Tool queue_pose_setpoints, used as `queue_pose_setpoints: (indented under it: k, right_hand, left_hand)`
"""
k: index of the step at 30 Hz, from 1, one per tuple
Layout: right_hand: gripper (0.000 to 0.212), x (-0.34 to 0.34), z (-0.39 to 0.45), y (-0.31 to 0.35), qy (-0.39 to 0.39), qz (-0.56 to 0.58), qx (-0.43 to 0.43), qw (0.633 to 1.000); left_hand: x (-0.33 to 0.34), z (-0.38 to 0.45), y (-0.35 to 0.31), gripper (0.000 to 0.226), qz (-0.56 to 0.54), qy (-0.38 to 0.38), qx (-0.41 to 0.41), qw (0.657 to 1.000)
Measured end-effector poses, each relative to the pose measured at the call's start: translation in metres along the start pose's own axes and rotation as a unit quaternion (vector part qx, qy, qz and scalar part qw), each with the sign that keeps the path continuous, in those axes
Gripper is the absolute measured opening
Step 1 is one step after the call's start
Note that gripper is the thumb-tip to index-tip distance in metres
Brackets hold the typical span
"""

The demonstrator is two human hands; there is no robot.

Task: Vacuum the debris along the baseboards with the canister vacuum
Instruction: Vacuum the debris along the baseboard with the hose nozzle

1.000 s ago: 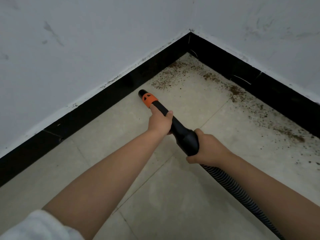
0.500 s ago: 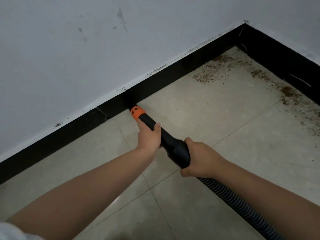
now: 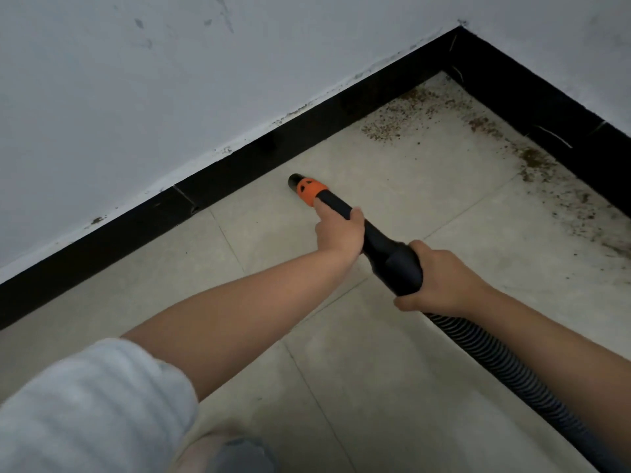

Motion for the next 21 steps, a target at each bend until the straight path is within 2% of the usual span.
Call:
queue_pose_setpoints:
  k: [5,11,16,21]
  right_hand:
    - [0.054,-0.033,-0.025,-0.053,-0.025,0.002,0.049,0.998]
    - [0.055,-0.054,-0.034,-0.079,-0.013,-0.001,0.050,0.999]
    - [0.054,-0.027,-0.027,-0.051,0.044,-0.022,-0.014,0.999]
    - [0.052,0.009,-0.011,0.000,0.101,-0.030,-0.079,0.991]
  left_hand:
    - [0.059,-0.028,-0.004,0.072,0.032,0.041,-0.011,0.999]
    - [0.085,-0.046,-0.005,0.070,0.002,0.035,-0.040,0.999]
    - [0.045,-0.044,0.021,0.073,0.001,-0.027,-0.060,0.998]
    - [-0.016,-0.027,0.049,0.075,-0.061,-0.077,-0.090,0.991]
Point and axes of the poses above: each hand's wrist, its own z-axis towards the middle knuckle, its own x-axis out of the palm, y = z × x, the point moved 8 cm from there along z, towards the middle knuckle, and after that the axes turned 7 degrees about -y, right-handed, at the moved point
